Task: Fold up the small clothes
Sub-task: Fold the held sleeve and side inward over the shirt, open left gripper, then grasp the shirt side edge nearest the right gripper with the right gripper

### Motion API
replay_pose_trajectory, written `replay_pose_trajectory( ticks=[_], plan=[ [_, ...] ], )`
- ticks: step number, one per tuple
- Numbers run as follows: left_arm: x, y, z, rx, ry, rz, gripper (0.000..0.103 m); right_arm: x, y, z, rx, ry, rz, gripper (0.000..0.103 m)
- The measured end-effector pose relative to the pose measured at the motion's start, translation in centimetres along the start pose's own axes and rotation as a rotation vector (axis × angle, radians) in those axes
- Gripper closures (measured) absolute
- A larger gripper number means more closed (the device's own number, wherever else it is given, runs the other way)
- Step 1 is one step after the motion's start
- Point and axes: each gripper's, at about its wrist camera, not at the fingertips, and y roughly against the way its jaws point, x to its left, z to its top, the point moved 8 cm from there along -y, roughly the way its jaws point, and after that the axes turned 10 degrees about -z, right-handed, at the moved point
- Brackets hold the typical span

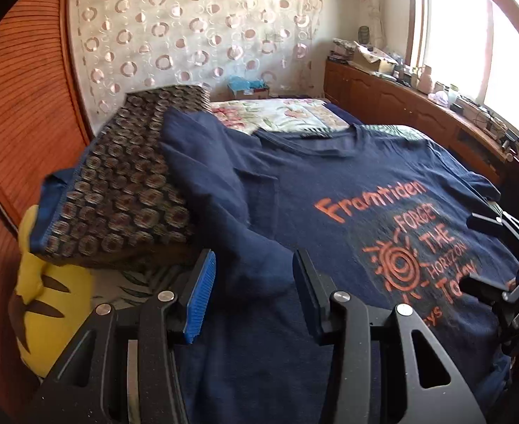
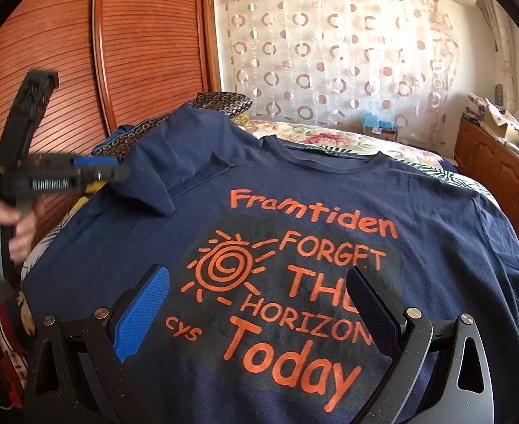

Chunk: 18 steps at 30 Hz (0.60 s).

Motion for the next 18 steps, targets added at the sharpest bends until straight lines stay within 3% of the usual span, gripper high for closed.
replay_pose_trajectory(
  ticks=[5, 12, 18],
  plan=[
    [-2.0, -1.7, -0.2, 0.023, -0.018, -0.029, 0.057, -2.3, 0.4, 0.3, -0.007, -0.007, -0.049, 0.003],
    [-4.7, -2.5, 0.0, 0.016, -0.057, -0.056, 0.057, -10.7, 1.8, 1.2, -0.021, -0.073, -0.195, 0.003],
    [-6.9, -4.1, 0.0, 0.051, -0.091, -0.087, 0.056, -18.5, 2.5, -0.1, 0.013, -0.114, -0.332, 0.004]
  ],
)
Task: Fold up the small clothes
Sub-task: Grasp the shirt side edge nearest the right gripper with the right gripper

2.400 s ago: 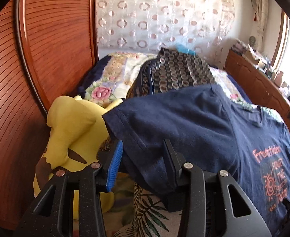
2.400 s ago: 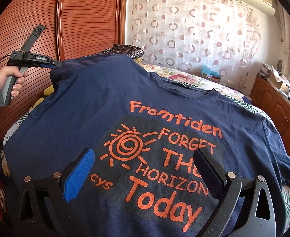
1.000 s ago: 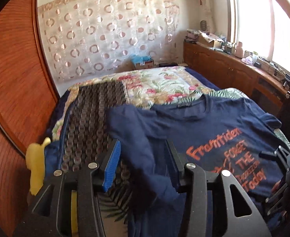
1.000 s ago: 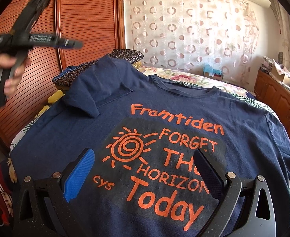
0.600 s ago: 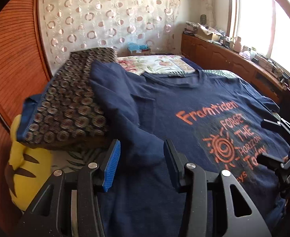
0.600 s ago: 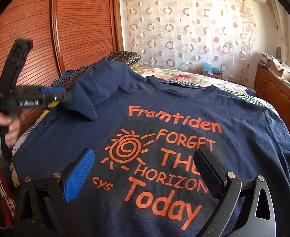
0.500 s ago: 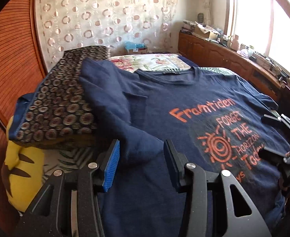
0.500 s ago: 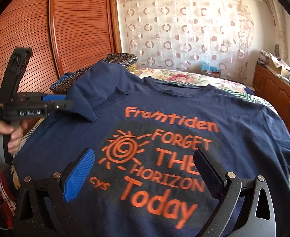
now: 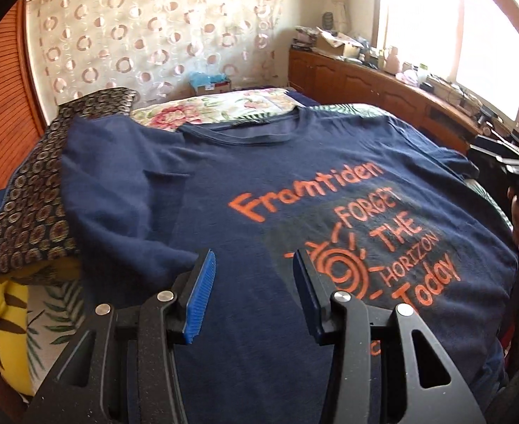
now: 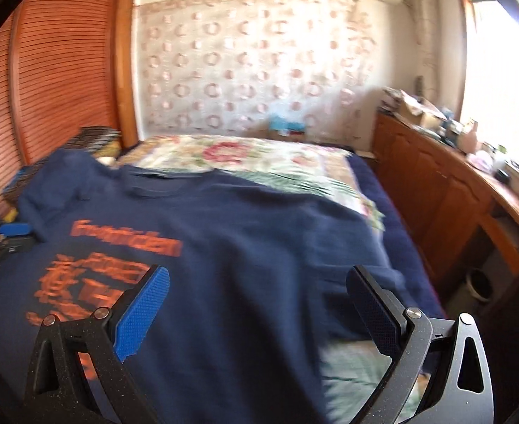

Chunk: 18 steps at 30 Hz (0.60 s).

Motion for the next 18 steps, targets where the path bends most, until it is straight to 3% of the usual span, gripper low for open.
replay_pose_trajectory(
  ticks=[7, 9, 16, 17, 18],
  plan=[
    [-0.3, -2.8, 0.1, 0.063, -0.009, 0.013, 0.056, -6.3, -2.6, -1.8, 0.097, -0.047, -0.078, 0.007],
    [-0.3, -3.4, 0.0, 0.081, -0.007, 0.009, 0.056, -7.4, -3.3, -2.1, 0.125, -0.064, -0.092, 0.012],
    [-0.5, -4.1, -0.3, 0.096, 0.008, -0.02, 0.055, -8.2, -5.4, -1.8, 0.223, -0.11, -0.056, 0.024],
    [-0.4, -4.2, -0.3, 0.096, 0.008, -0.024, 0.053, -8.0, -5.6, -1.8, 0.237, -0.116, -0.046, 0.026],
    [-0.6, -4.2, -0.4, 0.098, 0.005, -0.037, 0.044, -8.1, -5.7, -1.8, 0.249, -0.127, -0.03, 0.027]
  ],
)
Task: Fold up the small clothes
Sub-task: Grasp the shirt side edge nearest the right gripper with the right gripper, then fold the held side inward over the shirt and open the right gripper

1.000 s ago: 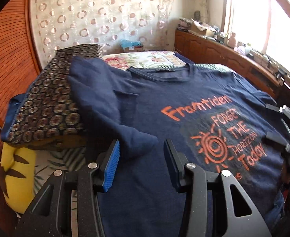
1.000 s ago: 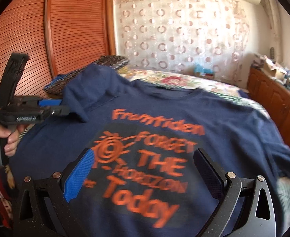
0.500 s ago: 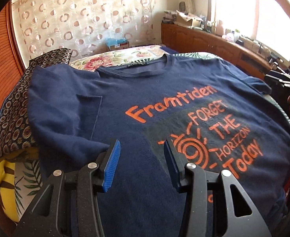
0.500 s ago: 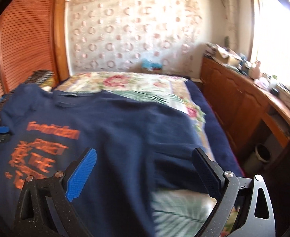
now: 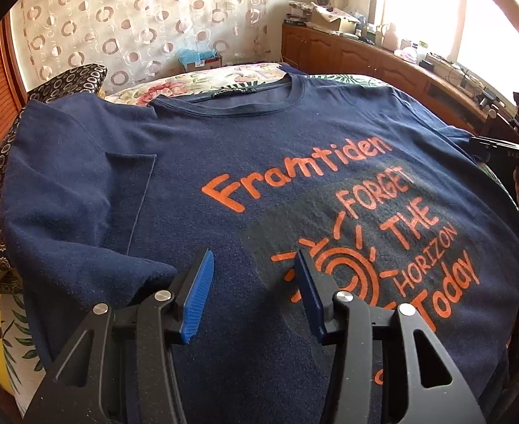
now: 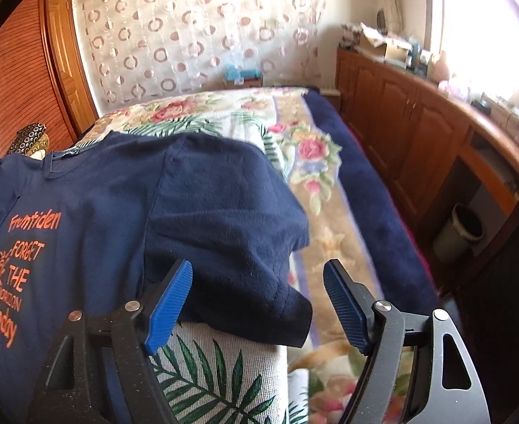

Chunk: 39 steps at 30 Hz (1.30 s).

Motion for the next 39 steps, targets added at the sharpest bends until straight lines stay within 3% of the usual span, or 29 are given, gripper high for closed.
replay_pose_trajectory(
  ticks=[1, 2, 9, 14, 16, 22, 28, 33, 36, 39],
  plan=[
    [-0.3, -0.2, 0.0, 0.007, -0.01, -0.022, 0.036, 0.0, 0.0, 0.2, 0.005, -0.007, 0.01, 0.028],
    [-0.8, -0.4, -0.1, 0.021, -0.032, -0.033, 0.023, -0.8, -0.1, 0.9, 0.008, -0.01, 0.016, 0.03],
    [-1.1, -0.7, -0.2, 0.03, -0.034, -0.006, 0.018, -1.7, -0.9, 2.0, 0.054, 0.019, 0.029, 0.053],
    [-0.9, -0.7, -0.2, 0.033, -0.025, 0.0, 0.015, -1.7, -0.7, 2.0, 0.024, 0.059, -0.004, 0.086],
    [-0.8, -0.8, -0.2, 0.033, -0.024, 0.002, 0.015, -1.5, -0.3, 2.1, 0.002, 0.071, -0.004, 0.091],
    [-0.8, -0.8, -0.2, 0.033, -0.024, 0.001, 0.015, 0.0, 2.6, 4.8, -0.124, 0.11, -0.014, 0.094],
    [-0.8, -0.9, -0.2, 0.033, -0.022, 0.001, 0.014, 6.7, 5.5, 6.5, -0.221, 0.217, 0.079, 0.094],
    [-0.8, -0.9, -0.2, 0.033, -0.021, 0.0, 0.014, 12.1, 4.9, 3.4, -0.165, 0.282, 0.188, 0.094],
    [-0.8, -0.9, -0.2, 0.033, -0.021, 0.0, 0.014, 13.0, 4.1, 1.4, -0.132, 0.29, 0.202, 0.093],
    [-0.8, -1.0, -0.2, 0.033, -0.021, 0.0, 0.014, 13.0, 3.3, 0.1, -0.101, 0.294, 0.197, 0.073]
  ],
)
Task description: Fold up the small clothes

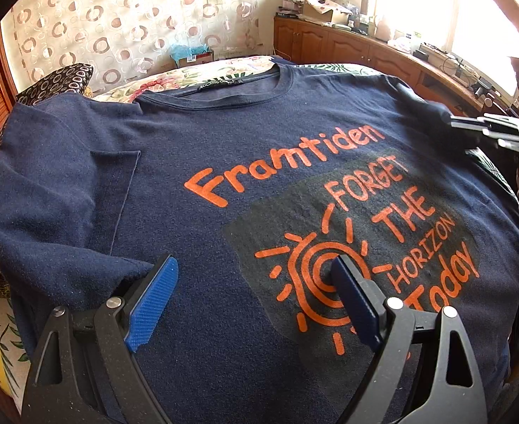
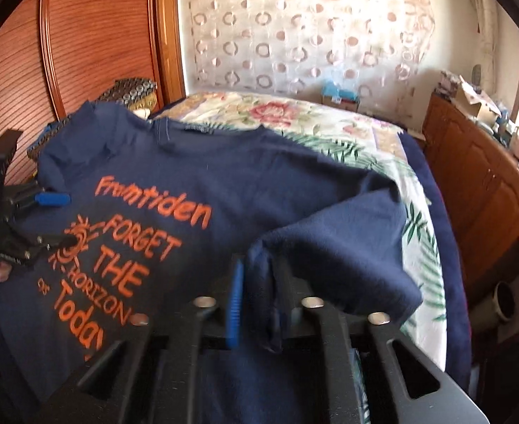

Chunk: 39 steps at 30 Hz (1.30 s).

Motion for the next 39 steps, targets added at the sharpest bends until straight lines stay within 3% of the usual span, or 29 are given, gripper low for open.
replay_pose_trajectory(
  ticks=[1, 2, 7, 14, 17, 21, 27, 28, 29, 30, 32, 39],
  plan=[
    [0.0, 0.0, 0.0, 0.0, -0.001, 0.001, 0.014, 0.0, -0.1, -0.4, 0.012, -0.007, 0.004, 0.064],
    [0.0, 0.0, 0.0, 0.0, -0.002, 0.002, 0.014, -0.5, -0.4, -0.6, 0.019, -0.019, 0.015, 0.061],
    [-0.2, 0.3, 0.0, -0.01, -0.013, 0.003, 0.014, -2.2, 1.1, -0.3, 0.001, -0.064, 0.005, 0.057],
    [-1.1, 3.8, 1.0, -0.124, 0.007, -0.011, 0.014, -5.9, 3.1, -1.0, -0.018, -0.114, -0.09, 0.054],
    [-1.3, 5.9, 1.5, -0.178, 0.018, -0.002, 0.014, -7.5, 2.1, -1.3, 0.006, -0.151, -0.122, 0.054],
    [-2.0, 7.7, 1.6, -0.227, 0.008, 0.005, 0.014, -8.4, -0.5, -2.9, 0.093, -0.21, -0.096, 0.054],
    [-2.9, 7.8, 1.0, -0.228, -0.007, 0.005, 0.014, -8.3, -2.9, -2.4, 0.122, -0.213, -0.075, 0.054],
    [-2.9, 7.8, 1.0, -0.227, -0.01, 0.008, 0.014, -8.4, -3.1, -2.3, 0.128, -0.211, -0.071, 0.06],
    [-3.0, 7.7, 0.9, -0.228, -0.011, 0.008, 0.014, -8.1, -3.4, -2.0, 0.137, -0.201, -0.07, 0.084],
    [-3.0, 7.8, 0.8, -0.228, -0.01, 0.006, 0.014, -8.1, -3.4, -1.8, 0.141, -0.188, -0.065, 0.09],
    [-3.0, 7.7, 0.8, -0.23, -0.006, 0.006, 0.014, -8.0, -3.1, -0.7, 0.115, -0.156, -0.061, 0.097],
    [-2.5, 8.4, 0.6, -0.247, 0.006, 0.012, 0.014, -3.6, -2.0, 5.3, 0.005, -0.022, -0.037, 0.098]
  ],
)
